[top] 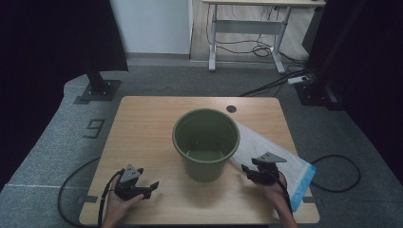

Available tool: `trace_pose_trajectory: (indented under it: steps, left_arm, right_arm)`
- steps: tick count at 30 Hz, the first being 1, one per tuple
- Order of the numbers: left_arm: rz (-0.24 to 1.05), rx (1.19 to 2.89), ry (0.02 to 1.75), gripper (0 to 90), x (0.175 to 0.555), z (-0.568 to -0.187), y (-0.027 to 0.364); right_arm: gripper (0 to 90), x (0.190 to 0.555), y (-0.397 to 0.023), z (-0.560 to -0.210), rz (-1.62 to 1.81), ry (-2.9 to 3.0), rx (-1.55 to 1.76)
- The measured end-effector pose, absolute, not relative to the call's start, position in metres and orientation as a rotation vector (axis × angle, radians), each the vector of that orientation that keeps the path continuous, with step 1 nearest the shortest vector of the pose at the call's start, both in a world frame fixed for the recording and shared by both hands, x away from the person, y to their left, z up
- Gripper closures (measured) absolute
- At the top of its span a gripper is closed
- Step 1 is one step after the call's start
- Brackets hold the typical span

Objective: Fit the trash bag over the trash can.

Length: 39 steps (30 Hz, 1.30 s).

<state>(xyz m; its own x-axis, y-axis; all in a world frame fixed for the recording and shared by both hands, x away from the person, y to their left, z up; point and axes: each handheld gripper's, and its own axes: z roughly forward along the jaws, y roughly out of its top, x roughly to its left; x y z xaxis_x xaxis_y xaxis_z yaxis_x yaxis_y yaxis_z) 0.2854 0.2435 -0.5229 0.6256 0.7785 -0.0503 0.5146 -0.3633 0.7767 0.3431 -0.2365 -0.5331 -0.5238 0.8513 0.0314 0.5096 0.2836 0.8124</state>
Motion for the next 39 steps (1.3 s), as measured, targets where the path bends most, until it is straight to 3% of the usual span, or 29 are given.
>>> trace_pose_trajectory:
  steps: [4, 7, 11, 14, 23, 25, 29, 33, 39]
  left_arm:
    - [0.423, 2.038, 1.021, 14.8, 0.285, -0.523, 0.247]
    - [0.424, 2.037, 1.024, 14.8, 0.285, -0.523, 0.248]
    - [0.422, 2.035, 1.022, 14.8, 0.285, -0.522, 0.247]
    - [0.424, 2.035, 1.022, 14.9, 0.284, -0.522, 0.247]
    - [0.429, 2.009, 1.036, 15.0, 0.283, -0.521, 0.253]
    - [0.430, 2.007, 1.036, 15.2, 0.283, -0.520, 0.253]
    - [0.431, 2.006, 1.036, 15.2, 0.283, -0.520, 0.253]
    - [0.431, 2.008, 1.039, 15.2, 0.284, -0.521, 0.253]
    - [0.435, 2.015, 1.037, 15.2, 0.283, -0.521, 0.253]
  right_arm:
    - [41.9, 0.363, -0.228, -0.539, 1.091, 2.180, 1.244]
    - [47.4, 0.371, -0.228, -0.541, 1.059, 2.180, 1.286]
    - [70.8, 0.370, -0.232, -0.542, 1.033, 2.190, 1.304]
    - [82.4, 0.368, -0.237, -0.542, 1.007, 2.175, 1.320]
    - [87.2, 0.326, -0.255, -0.544, 0.936, 2.204, 1.337]
    - [84.8, 0.316, -0.261, -0.542, 0.926, 2.203, 1.343]
    - [62.2, 0.312, -0.260, -0.536, 0.955, 2.186, 1.314]
    - [47.5, 0.321, -0.246, -0.523, 1.075, 2.154, 1.262]
    - [39.5, 0.355, -0.219, -0.523, 1.095, 2.189, 1.231]
